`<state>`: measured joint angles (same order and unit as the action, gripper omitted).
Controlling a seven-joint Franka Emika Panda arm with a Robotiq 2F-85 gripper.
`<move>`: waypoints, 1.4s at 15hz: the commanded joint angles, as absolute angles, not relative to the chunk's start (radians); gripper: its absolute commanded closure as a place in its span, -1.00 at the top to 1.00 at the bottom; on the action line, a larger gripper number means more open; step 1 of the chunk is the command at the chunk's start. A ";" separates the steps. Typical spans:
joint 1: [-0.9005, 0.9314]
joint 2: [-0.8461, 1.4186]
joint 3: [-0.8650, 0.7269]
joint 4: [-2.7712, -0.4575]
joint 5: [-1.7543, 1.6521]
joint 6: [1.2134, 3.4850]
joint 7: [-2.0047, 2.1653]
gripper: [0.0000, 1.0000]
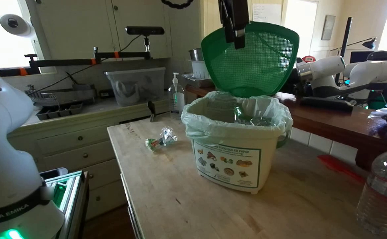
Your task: Turn the bin to the left, then put the plastic packet in the bin
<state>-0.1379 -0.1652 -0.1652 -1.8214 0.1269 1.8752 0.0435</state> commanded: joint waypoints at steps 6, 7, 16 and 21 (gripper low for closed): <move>-0.157 -0.182 -0.195 -1.882 0.088 1.841 -0.126 1.00; -0.157 -0.185 -0.197 -1.890 0.079 1.836 -0.150 1.00; -0.157 -0.236 -0.210 -2.001 -0.009 1.858 -0.356 1.00; -0.152 -0.222 -0.215 -1.996 0.003 1.844 -0.386 1.00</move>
<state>-0.1563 -0.2227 -0.2111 -1.9986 0.0037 1.8467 -0.3865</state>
